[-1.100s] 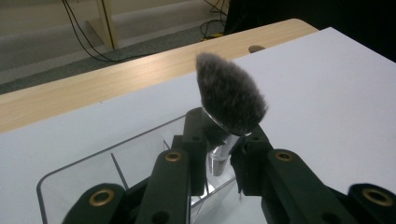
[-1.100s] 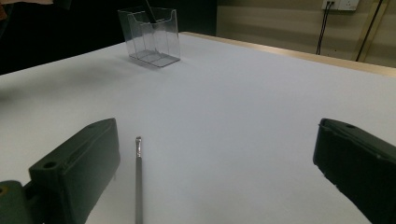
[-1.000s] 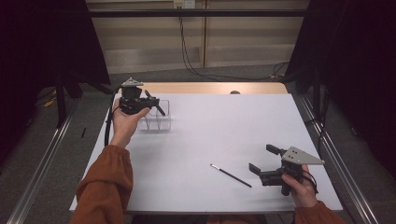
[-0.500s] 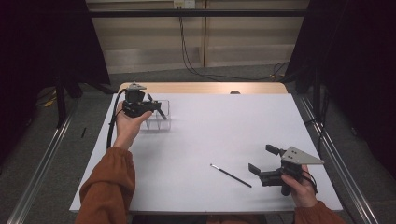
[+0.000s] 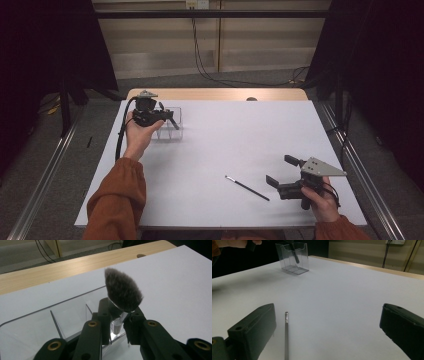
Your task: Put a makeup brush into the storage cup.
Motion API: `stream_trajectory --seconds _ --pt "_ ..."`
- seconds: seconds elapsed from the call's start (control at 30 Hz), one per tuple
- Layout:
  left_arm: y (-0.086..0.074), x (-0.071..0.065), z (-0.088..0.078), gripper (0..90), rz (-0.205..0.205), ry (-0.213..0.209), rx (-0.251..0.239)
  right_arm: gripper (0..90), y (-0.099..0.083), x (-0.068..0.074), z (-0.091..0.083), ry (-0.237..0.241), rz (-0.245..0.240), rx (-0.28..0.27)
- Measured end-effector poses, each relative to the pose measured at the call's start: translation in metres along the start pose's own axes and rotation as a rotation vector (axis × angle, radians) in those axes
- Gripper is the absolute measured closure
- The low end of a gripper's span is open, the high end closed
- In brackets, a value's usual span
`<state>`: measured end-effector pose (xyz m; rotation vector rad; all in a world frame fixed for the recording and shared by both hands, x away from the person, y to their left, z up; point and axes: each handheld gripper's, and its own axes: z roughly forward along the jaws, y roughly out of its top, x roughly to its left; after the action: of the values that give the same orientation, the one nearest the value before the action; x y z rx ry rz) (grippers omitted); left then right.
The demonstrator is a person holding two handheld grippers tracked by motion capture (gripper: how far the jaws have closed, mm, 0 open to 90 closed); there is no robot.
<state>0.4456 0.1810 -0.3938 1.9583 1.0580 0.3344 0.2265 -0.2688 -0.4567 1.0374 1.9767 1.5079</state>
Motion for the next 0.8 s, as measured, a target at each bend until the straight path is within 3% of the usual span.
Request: stream_trajectory --seconds 0.1,0.23,0.5,0.73,0.8 --pt "-0.0009 0.0009 0.0001 76.7 0.011 0.005 0.004 0.1 -0.0001 -0.0006 0.0003 -0.001 -0.002 -0.001" --pt "-0.0022 0.0014 0.0000 72.3 -0.006 -0.008 -0.001 0.2 -0.0001 -0.0003 0.0000 0.000 -0.001 -0.001" --pt "-0.0035 0.0049 -0.0035 45.5 -0.025 0.000 -0.026 0.2 -0.0001 0.0000 0.0002 0.003 -0.001 -0.001" --pt "-0.0077 0.0047 -0.0056 22.5 -0.019 0.038 -0.060 0.2 -0.0001 0.0001 0.0000 0.002 -0.001 -0.002" --pt "-0.0095 0.0055 -0.0057 15.8 -0.034 0.043 -0.075 0.2 -0.0001 0.0000 -0.0001 0.002 0.001 -0.003"
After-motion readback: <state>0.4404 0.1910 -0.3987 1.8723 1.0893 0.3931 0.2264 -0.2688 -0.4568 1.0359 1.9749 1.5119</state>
